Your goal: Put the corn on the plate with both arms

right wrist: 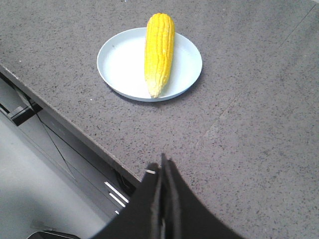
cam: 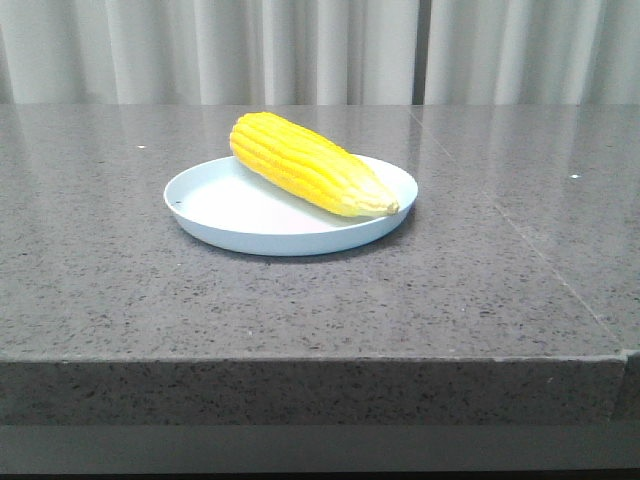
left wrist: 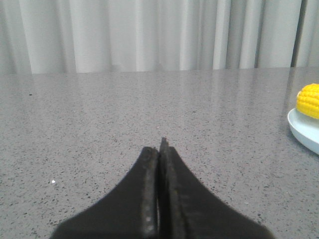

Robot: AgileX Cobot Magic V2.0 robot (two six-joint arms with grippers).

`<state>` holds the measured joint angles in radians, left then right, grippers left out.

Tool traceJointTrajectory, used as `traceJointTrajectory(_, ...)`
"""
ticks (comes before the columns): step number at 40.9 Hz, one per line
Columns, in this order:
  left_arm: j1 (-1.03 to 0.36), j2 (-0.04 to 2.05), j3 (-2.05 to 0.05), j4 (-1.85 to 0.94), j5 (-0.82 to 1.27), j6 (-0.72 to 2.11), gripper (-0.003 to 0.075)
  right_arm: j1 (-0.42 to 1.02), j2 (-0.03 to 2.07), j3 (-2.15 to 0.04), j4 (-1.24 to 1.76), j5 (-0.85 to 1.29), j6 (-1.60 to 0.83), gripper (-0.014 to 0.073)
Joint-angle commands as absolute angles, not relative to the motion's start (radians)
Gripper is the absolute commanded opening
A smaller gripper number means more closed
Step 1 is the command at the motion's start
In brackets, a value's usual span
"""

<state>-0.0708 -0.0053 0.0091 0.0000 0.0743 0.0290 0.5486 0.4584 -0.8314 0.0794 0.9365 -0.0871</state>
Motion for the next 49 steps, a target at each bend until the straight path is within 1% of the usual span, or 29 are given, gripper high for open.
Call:
traceJointTrajectory(1, -0.069, -0.022, 0.033, -0.007, -0.014, 0.032, -0.0020, 0.503, 0.438, -0.820, 0.069, 0.816, -0.106, -0.0067)
traceJointTrajectory(4, -0.069, -0.022, 0.033, -0.007, -0.014, 0.032, -0.0020, 0.423, 0.397, -0.739, 0.067, 0.675, -0.114, -0.0067)
traceJointTrajectory(11, -0.069, -0.022, 0.033, -0.007, -0.014, 0.032, -0.0020, 0.195, 0.237, -0.462, 0.066, 0.300, -0.114, -0.0067)
traceJointTrajectory(16, -0.069, -0.022, 0.033, -0.007, -0.014, 0.032, -0.0020, 0.063, 0.092, -0.279, 0.066, 0.147, -0.114, -0.0067)
traceJointTrajectory(19, -0.069, -0.022, 0.033, -0.007, -0.014, 0.032, -0.0020, 0.025, 0.028, -0.192, 0.066, 0.095, -0.114, -0.0067)
traceJointTrajectory(23, -0.069, -0.022, 0.033, -0.007, -0.014, 0.032, -0.0020, 0.013, -0.028, -0.107, 0.073, 0.051, -0.114, -0.0067)
traceJointTrajectory(32, -0.069, -0.022, 0.033, -0.007, -0.014, 0.032, -0.0020, 0.011, -0.027, -0.009, 0.096, -0.040, -0.114, -0.0067)
traceJointTrajectory(45, -0.069, -0.022, 0.033, -0.007, -0.014, 0.032, -0.0020, 0.011, -0.028, 0.005, 0.101, -0.051, -0.112, -0.0067)
traceJointTrajectory(49, -0.069, -0.022, 0.033, -0.007, -0.014, 0.032, -0.0020, 0.011, -0.028, 0.005, 0.086, -0.058, -0.060, -0.0067)
